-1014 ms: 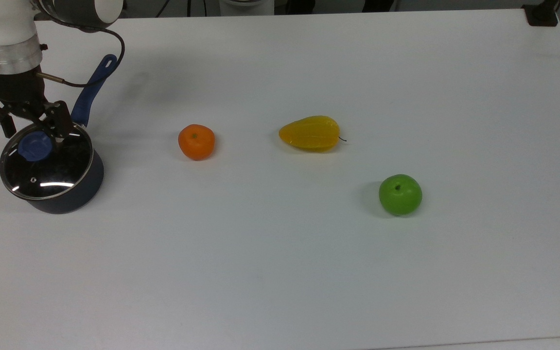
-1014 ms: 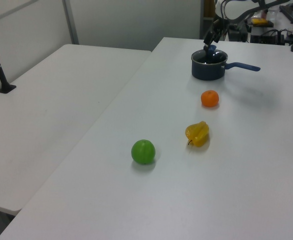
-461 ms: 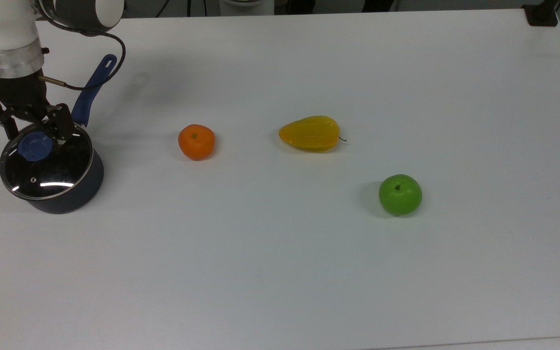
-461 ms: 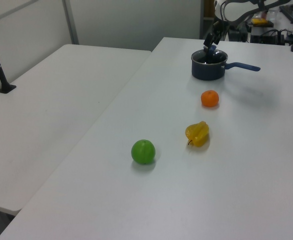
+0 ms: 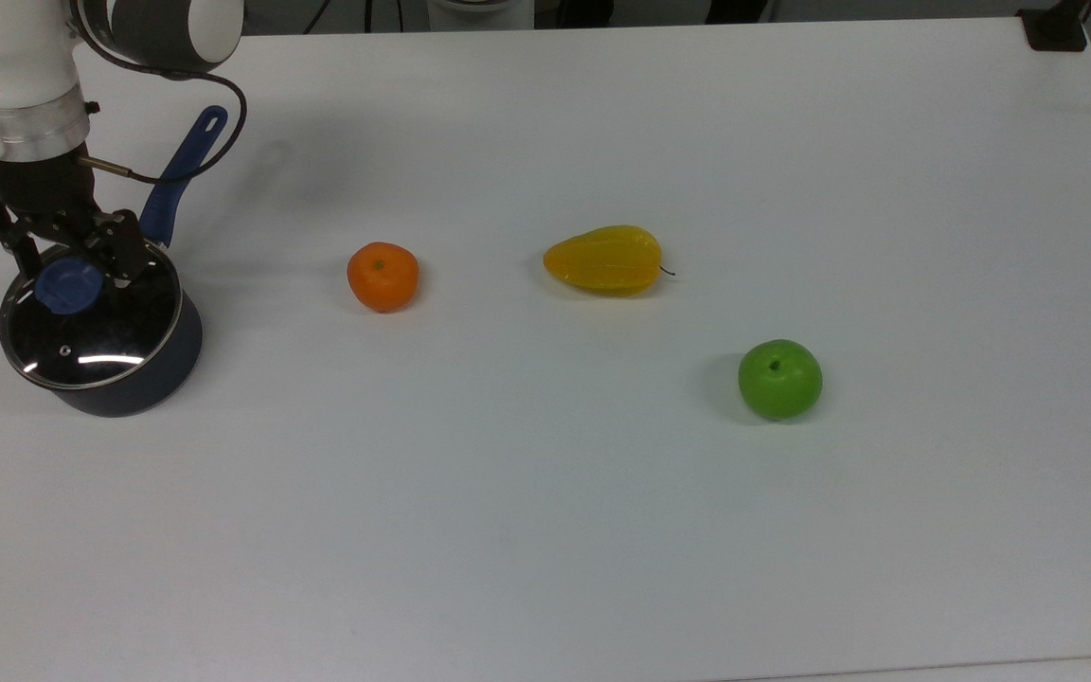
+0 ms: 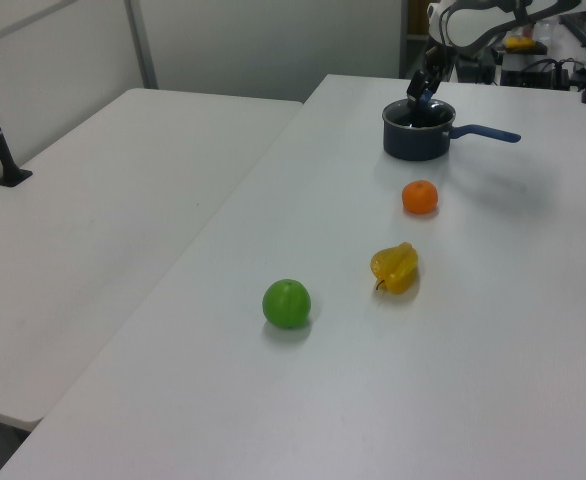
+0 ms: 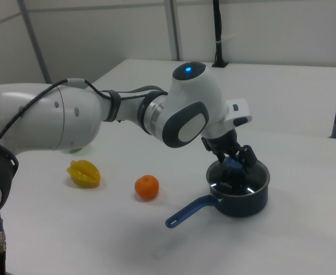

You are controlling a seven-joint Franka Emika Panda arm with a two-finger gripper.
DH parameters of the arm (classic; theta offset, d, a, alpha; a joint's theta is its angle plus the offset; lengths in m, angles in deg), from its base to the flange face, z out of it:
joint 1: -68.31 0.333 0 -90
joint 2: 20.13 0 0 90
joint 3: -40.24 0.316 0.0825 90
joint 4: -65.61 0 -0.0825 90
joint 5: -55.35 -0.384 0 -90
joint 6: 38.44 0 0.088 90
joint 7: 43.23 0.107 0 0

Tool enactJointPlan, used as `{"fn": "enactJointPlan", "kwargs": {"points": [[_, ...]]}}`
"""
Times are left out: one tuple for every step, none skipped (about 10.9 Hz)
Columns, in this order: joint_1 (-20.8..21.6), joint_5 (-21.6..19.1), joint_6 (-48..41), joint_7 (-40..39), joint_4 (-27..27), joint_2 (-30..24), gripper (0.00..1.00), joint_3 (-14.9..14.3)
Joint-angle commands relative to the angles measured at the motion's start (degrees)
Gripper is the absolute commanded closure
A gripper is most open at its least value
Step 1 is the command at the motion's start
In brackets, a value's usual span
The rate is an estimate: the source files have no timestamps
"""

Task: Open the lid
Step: 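Lower the gripper and close it on the blue lid knob, then lift the glass lid off the saucepan and carry it beside the orange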

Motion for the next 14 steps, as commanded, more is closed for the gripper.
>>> {"fn": "enactJointPlan", "kwargs": {"points": [[0.36, -0.55, 1.78, 0.94, -0.72, -0.24, 0.13, -0.45], [0.36, -0.55, 1.61, 0.94, -0.72, -0.33, 0.18, -0.45], [0.36, -0.55, 1.61, 0.94, -0.72, -0.33, 0.24, -0.45], [0.36, -0.55, 1.43, 0.94, -0.72, -0.50, 0.37, -0.45], [0.36, -0.64, 1.17, 0.94, -0.72, -0.77, 0.44, -0.45], [0.36, -0.64, 0.99, 1.03, -0.72, -1.20, 0.47, -0.45], [0.27, -0.64, 0.90, 1.03, -0.72, -2.08, 0.47, -0.45], [0.45, -0.64, 0.82, 1.47, -0.98, -3.13, 0.48, -0.45], [0.80, -0.12, 0.81, 2.69, -1.68, -4.45, 0.48, -0.45], [1.84, 0.06, 0.81, 3.83, -2.30, -5.77, 0.48, -0.36], [3.94, 0.24, 0.81, 5.15, -3.35, -7.52, 0.48, -0.36], [5.70, 0.33, 0.64, 7.16, -4.49, -9.19, 0.48, -0.45], [7.90, 0.33, -0.67, 8.84, -5.20, -10.60, 0.48, -0.36], [10.44, 0.41, -1.98, 10.68, -5.29, -11.13, 0.48, -0.36]]}}
